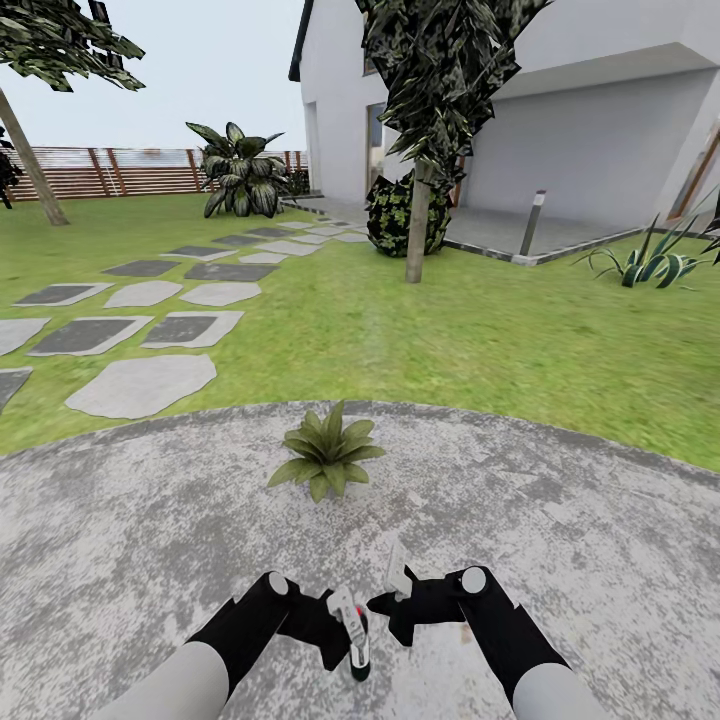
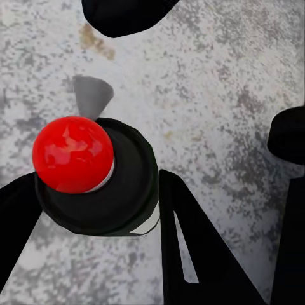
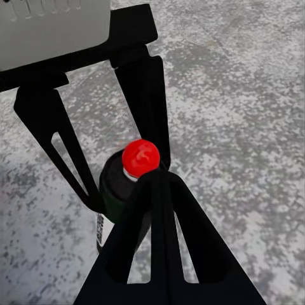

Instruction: Pick up the pesticide atomizer in the garden and spray insectifuge to fully cover both potted plants in the garden.

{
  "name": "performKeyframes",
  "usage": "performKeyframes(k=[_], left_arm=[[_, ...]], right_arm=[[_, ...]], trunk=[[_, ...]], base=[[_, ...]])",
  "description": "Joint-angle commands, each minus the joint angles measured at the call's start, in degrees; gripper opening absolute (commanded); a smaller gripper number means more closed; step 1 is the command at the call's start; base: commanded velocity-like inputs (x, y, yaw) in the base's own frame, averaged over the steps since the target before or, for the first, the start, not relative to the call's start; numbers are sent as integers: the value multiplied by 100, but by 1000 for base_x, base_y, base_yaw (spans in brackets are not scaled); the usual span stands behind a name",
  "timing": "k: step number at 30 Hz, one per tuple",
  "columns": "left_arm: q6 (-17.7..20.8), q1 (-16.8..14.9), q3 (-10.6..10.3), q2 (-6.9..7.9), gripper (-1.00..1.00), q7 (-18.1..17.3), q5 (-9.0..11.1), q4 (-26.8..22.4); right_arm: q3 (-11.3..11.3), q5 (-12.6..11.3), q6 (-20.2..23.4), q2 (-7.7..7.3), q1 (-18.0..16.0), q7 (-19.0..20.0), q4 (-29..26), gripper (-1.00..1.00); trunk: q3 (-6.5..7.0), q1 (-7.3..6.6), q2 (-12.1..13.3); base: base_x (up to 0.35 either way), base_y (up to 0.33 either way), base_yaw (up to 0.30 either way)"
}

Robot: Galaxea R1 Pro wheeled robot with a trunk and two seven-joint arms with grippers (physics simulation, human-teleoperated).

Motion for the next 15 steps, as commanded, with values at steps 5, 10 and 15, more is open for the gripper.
performKeyframes(k=[5, 10, 15], left_arm=[[48, -1, 1, -2, -100, -25, 4, -14], [47, -1, 0, -9, -100, -31, 10, -14], [43, -1, 6, -43, -100, -35, 14, -14]], right_arm=[[-18, 60, -58, 5, -2, 10, -6, -100], [-18, 60, -58, 5, -2, 9, -6, -100], [-20, 60, -62, 5, -2, 6, -6, -100]], trunk=[[-5, -1, -2], [-5, -1, -2], [-5, -1, -2]], base=[[0, 0, 0], [0, 0, 0], [0, 0, 0]])
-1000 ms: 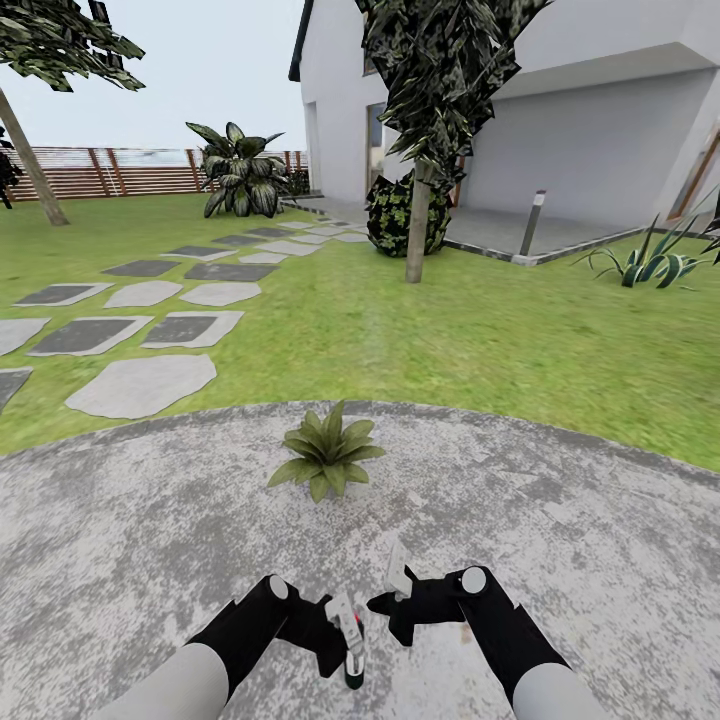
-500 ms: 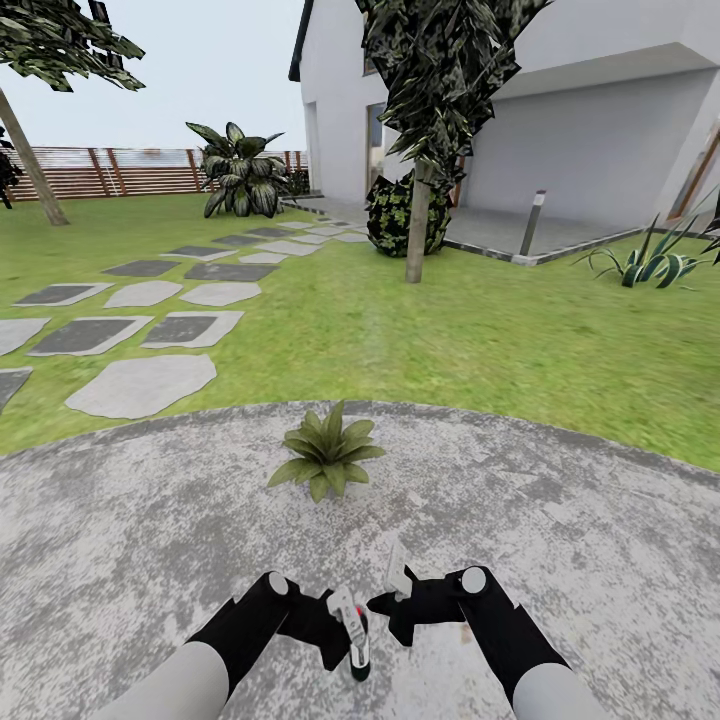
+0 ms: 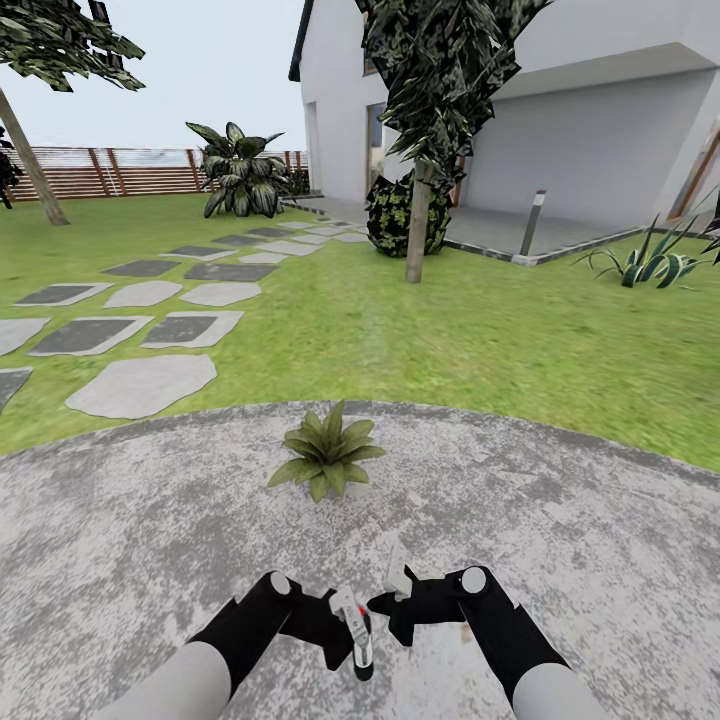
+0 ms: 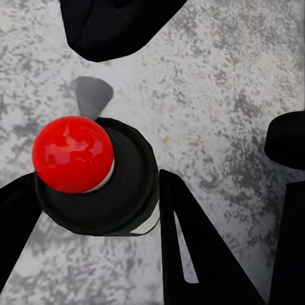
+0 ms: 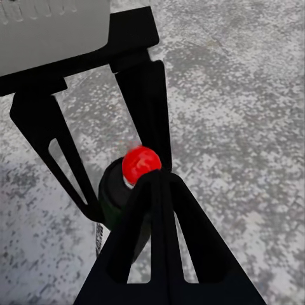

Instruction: Pick up the pesticide atomizer in the garden and spray insectifuge to fully cover both potted plants in the garden.

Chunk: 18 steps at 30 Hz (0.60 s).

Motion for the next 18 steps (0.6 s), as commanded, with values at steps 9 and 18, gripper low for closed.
performKeyframes(k=[9, 18], left_arm=[[-16, -1, -8, -28, -100, -27, -9, -13], [-25, -1, -9, -19, -100, -32, 91, -13]], right_arm=[[-19, 60, -58, 5, -2, 12, 3, -100], [-17, 60, -57, 5, -2, 12, 4, -100]], trunk=[[-5, -1, -2], [-5, -1, -2]], base=[[0, 0, 0], [0, 0, 0]])
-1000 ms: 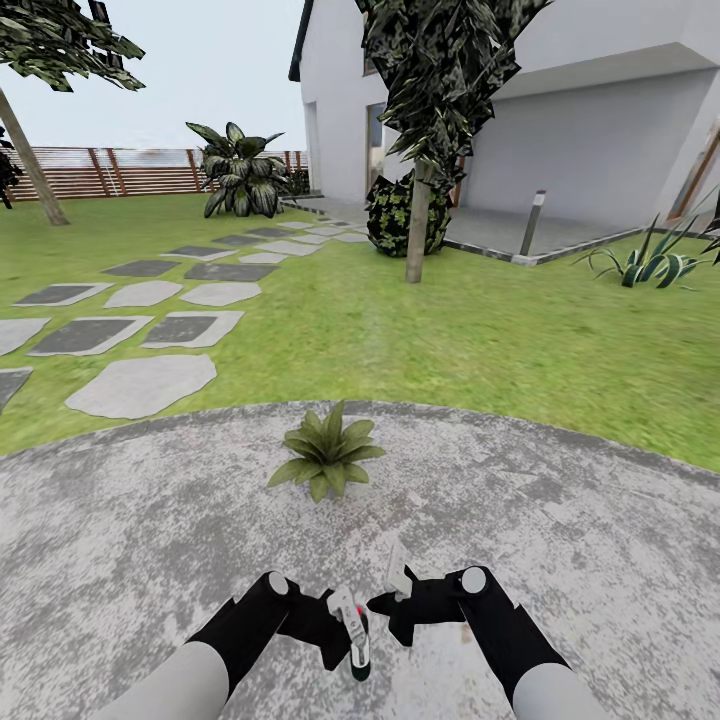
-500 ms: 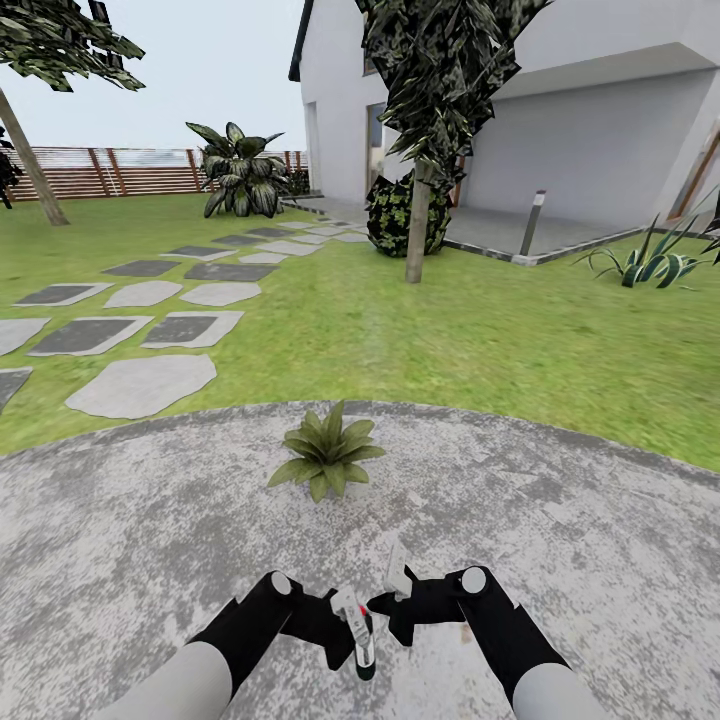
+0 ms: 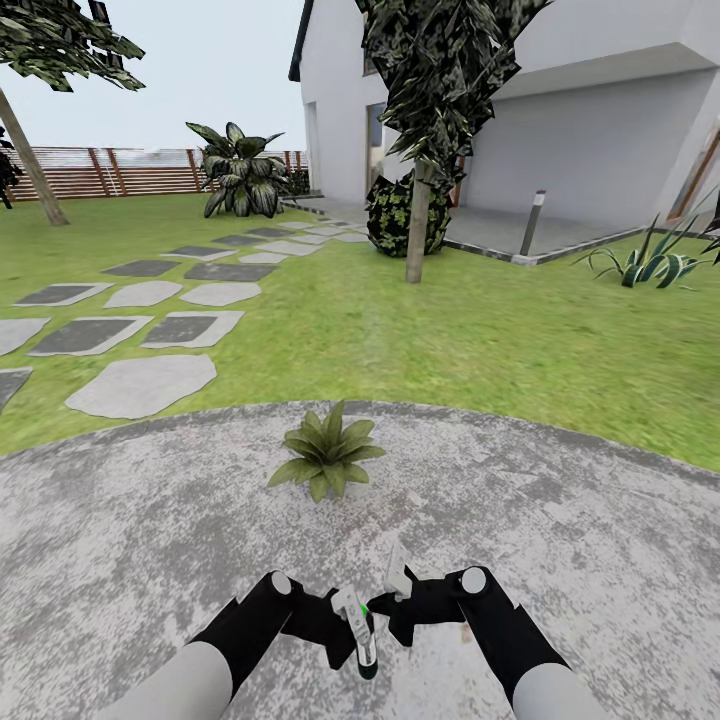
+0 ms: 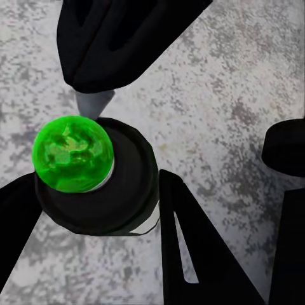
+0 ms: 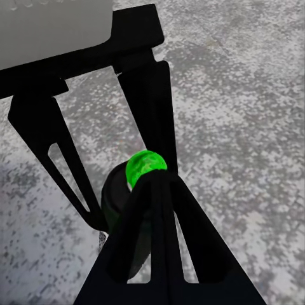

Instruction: Pick up the pesticide atomizer in the garden and spray insectifuge to fully cover both potted plants in the garden.

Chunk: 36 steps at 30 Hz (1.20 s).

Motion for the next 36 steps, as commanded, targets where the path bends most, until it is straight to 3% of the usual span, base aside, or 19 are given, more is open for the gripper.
performKeyframes(k=[1, 7, 12, 18, 19, 23, 25, 26, 28, 29, 31, 32, 33, 36], left_arm=[[42, -1, 0, 0, -100, -23, -7, -11], [63, 25, -66, 99, -100, 20, -134, 84], [123, 59, -63, 465, -100, 16, -749, 199], [135, 61, -60, 910, -100, 34, -844, 415], [141, 61, -54, 1003, -100, 36, -846, 420], [148, 67, -10, 1270, -100, 61, -825, 426], [141, 77, 11, 1331, -100, 74, -808, 422], [140, 81, 16, 1341, -100, 78, -803, 421], [146, 83, 42, 1348, -100, 172, -791, 420], [160, 84, 119, 1335, -100, 340, -775, 419], [217, 84, 409, 1300, -100, 645, -698, 422], [359, 86, 736, 1276, -100, 857, -622, 425], [509, 87, 900, 1271, -100, 928, -586, 421], [849, 87, 1102, 1261, -100, 991, -477, 417]], right_arm=[[-18, 60, -56, 5, -2, 12, -6, -100], [-18, 60, -57, 5, -2, 12, -1, -100], [-18, 65, -55, -1, -2, 12, 4, -100], [-45, 70, -58, -36, -2, 12, 19, -100], [-57, 74, -59, -45, -2, 12, 19, 100], [-81, 84, -60, -75, -2, -16, 20, 100], [-175, 85, -65, -110, -2, -49, 19, 100], [-262, 87, -66, -136, -2, -103, 23, 100], [-706, 87, -73, -248, 11, -452, 67, 100], [-1072, 87, -78, -331, 22, -741, 184, 100], [-1580, 89, -101, -405, 33, -1127, 422, 100], [-2014, 93, -139, -463, 52, -1459, 607, 100], [-2275, 94, -211, -540, 117, -1697, 709, 100], [-2670, 95, -591, -659, 384, -2205, 849, 100]], trunk=[[-5, -1, -2], [-5, -1, -2], [-5, -1, -2], [-5, -1, -2], [-5, -1, -2], [-5, -1, -2], [-5, -1, -2], [-5, -1, -2], [-5, -1, -2], [-5, -1, -2], [-5, -1, -2], [-5, -1, -2], [-5, -1, -2], [-5, -1, -2]], base=[[0, 0, 0], [0, 0, 0], [0, 0, 0], [0, 0, 0], [0, 0, 0], [0, 0, 0], [0, 0, 0], [0, 0, 0], [0, 0, 0], [0, 0, 0], [0, 0, 0], [0, 0, 0], [0, 0, 0], [0, 0, 0]])
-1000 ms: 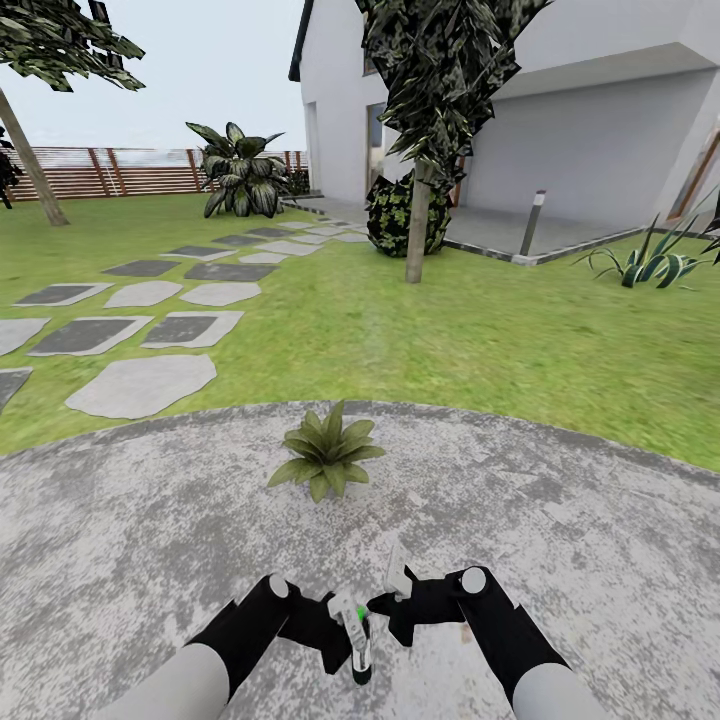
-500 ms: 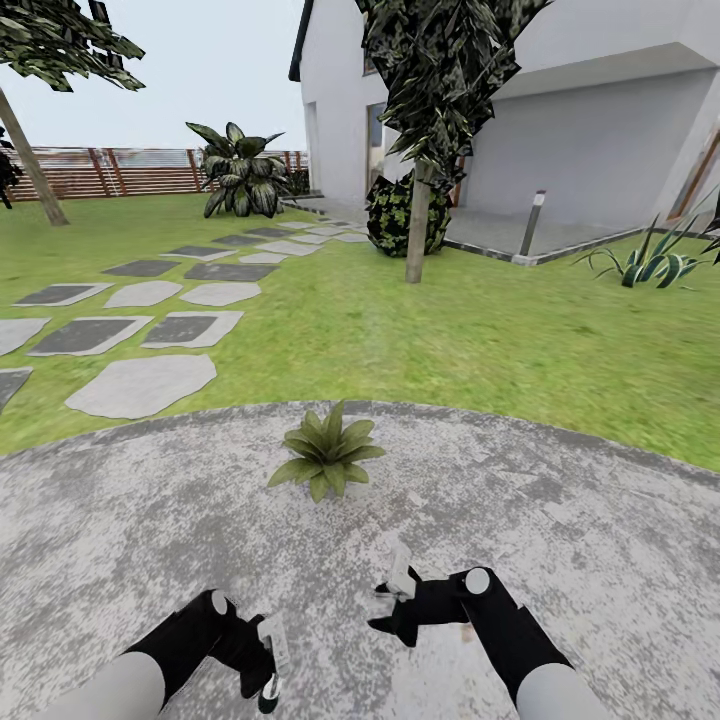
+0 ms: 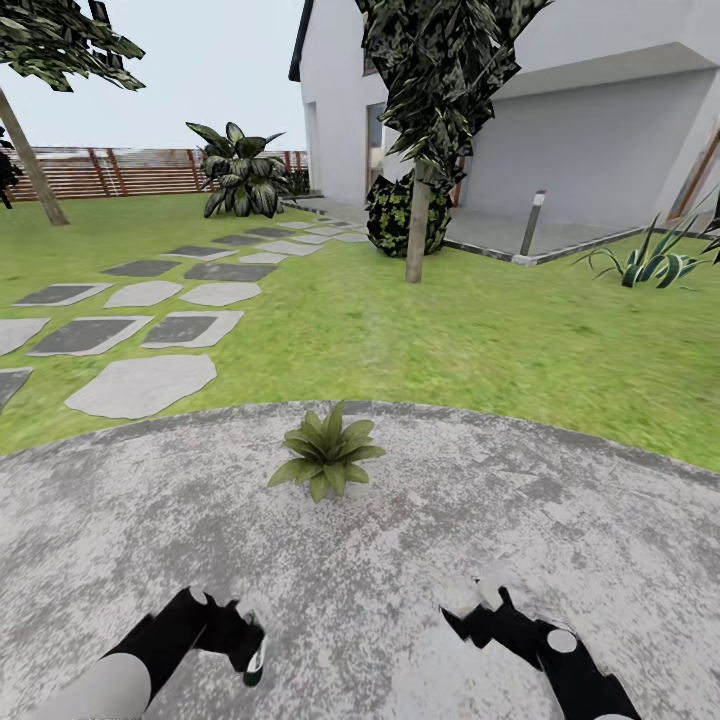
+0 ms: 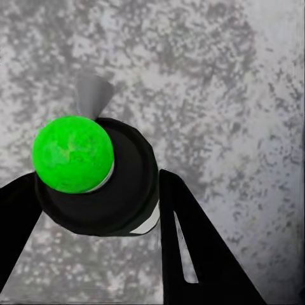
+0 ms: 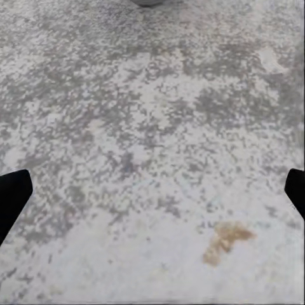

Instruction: Pick up the pesticide atomizer in the garden and spray insectifuge to fully cover both potted plants in the garden.

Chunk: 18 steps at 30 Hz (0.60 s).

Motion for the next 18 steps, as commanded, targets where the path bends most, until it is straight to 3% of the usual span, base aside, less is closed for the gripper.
performKeyframes(k=[1, 5, 7, 11, 13, 16, 18], left_arm=[[138, 0, 15, 0, -100, -17, 62, -21], [640, -8, 69, 3, -100, -3, 448, -101], [884, -15, 61, -7, -100, 8, 635, -120], [1925, -81, 27, -108, -100, 20, 752, -210], [2451, -105, 17, -229, -100, 22, 752, -225], [2888, -155, -11, -425, -100, 21, 727, -234], [3511, -368, -20, -464, -100, 14, 726, -232]], right_arm=[[-109, 57, -138, -5, 70, -98, 13, 100], [-208, 47, -300, 11, 382, -809, 70, 100], [-215, 42, -316, 26, 448, -1354, 257, 100], [-218, 17, -353, 68, 477, -2958, 1081, 100], [-216, 17, -539, 191, 479, -3746, 1292, 100], [-210, 34, -856, 361, 480, -4132, 1384, 100], [-209, 32, -935, 405, 480, -4207, 1404, 100]], trunk=[[-5, -1, -2], [-5, -1, -2], [-5, -1, -2], [-5, -1, -2], [-5, -1, -2], [-5, -1, -2], [-5, -1, -2]], base=[[0, 0, 0], [0, 0, 0], [0, 0, 0], [0, 0, 0], [0, 0, 0], [0, 0, 0], [0, 0, 0]])
